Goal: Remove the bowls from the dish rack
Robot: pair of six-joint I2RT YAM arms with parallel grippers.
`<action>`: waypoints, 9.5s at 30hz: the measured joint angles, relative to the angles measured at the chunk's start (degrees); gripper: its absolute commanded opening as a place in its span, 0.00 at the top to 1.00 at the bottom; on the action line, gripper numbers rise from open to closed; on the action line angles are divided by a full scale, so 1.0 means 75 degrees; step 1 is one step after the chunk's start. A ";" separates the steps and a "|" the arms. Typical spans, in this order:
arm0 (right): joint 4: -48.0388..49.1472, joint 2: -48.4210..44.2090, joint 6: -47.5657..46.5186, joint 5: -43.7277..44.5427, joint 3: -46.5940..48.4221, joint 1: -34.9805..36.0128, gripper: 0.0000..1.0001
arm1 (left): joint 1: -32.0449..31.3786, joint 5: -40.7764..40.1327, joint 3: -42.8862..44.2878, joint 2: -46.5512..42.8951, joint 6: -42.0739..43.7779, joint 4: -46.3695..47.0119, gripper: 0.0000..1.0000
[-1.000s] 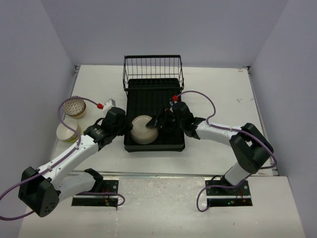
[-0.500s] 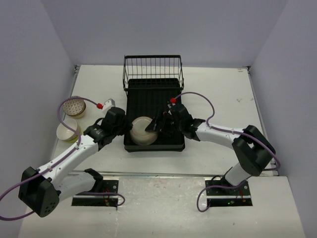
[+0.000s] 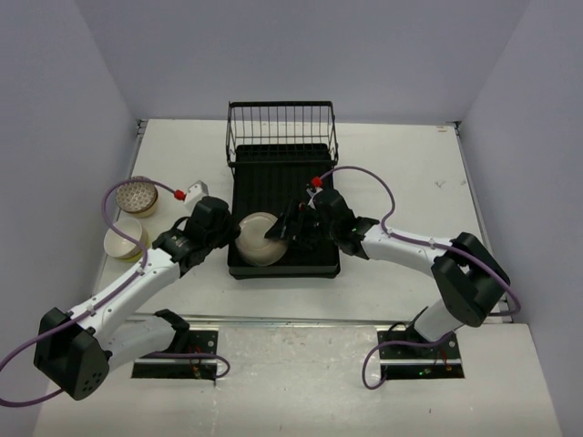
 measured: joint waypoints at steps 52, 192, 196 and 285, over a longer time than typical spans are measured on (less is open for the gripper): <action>0.7906 0.1550 0.3858 -0.1393 -0.1673 0.0134 0.46 | 0.0085 -0.0236 0.0073 -0.0055 0.0204 -0.0067 0.77; 0.8553 0.1556 0.5450 -0.4167 -0.0504 -0.0574 1.00 | 0.0099 -0.0224 0.0493 -0.0396 0.0224 0.1125 0.61; 0.8556 0.1282 0.5348 -0.4182 -0.0816 -0.0574 1.00 | 0.0099 -0.0248 0.0560 -0.0396 0.0224 0.1113 0.61; -0.6572 0.0178 -0.5065 0.1859 0.3063 -0.8571 1.00 | 0.0644 0.0187 0.2532 0.1014 0.2984 -0.0516 0.60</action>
